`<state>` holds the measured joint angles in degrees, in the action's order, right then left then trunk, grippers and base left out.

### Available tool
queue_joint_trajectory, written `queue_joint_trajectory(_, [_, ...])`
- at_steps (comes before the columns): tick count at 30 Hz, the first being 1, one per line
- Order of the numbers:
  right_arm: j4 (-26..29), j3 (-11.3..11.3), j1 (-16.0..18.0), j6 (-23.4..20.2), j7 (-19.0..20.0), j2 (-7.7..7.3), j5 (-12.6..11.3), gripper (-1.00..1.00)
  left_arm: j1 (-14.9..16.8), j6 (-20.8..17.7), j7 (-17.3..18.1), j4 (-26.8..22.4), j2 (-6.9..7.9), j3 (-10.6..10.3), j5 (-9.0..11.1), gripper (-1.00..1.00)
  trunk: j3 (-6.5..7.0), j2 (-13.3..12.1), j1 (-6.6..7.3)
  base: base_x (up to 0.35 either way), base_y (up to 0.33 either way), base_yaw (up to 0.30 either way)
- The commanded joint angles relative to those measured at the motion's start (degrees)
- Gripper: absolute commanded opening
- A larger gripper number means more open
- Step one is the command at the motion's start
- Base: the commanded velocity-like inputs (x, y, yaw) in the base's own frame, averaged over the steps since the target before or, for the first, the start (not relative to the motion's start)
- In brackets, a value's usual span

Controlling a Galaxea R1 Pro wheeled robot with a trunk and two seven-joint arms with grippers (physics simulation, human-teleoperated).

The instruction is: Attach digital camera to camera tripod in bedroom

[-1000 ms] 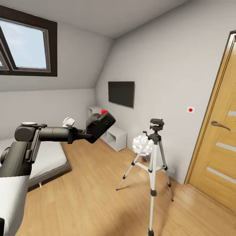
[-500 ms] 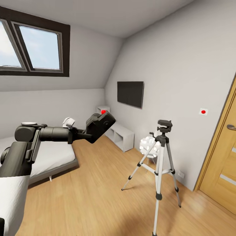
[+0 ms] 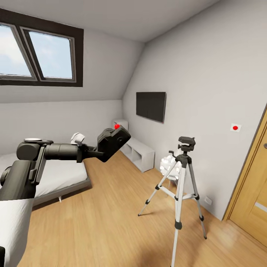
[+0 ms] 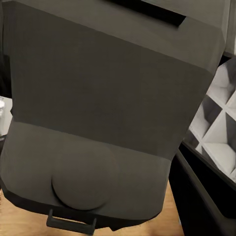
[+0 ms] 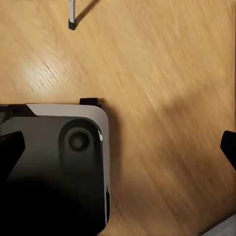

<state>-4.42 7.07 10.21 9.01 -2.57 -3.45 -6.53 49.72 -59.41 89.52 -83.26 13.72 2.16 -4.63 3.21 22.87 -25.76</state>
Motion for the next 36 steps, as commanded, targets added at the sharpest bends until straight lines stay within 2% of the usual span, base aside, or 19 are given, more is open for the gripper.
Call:
queue_joint_trajectory(1, [-0.2, 0.5, 0.1, 0.4, 0.0, 0.03, -0.6, 1.00, 0.0, -0.6, 0.5, 0.0, -0.01, 0.0, -0.5, -1.00, -0.05, 0.0, -0.03, 0.027, -0.269, 0.234])
queue_joint_trajectory(30, [-0.2, 0.5, 0.1, 0.4, 0.0, 0.03, -0.6, 1.00, 0.0, -0.6, 0.5, -0.1, 0.07, 0.0, -0.6, -1.00, -0.92, 0.0, -0.03, 0.004, -0.305, 0.229])
queue_joint_trajectory(36, [-0.2, 0.5, 0.1, 0.4, 0.0, 0.03, -0.6, 1.00, 0.0, -0.6, 0.5, -0.1, 0.51, 0.0, -0.6, -1.00, -0.99, 0.0, -0.03, 0.000, -0.312, 0.085])
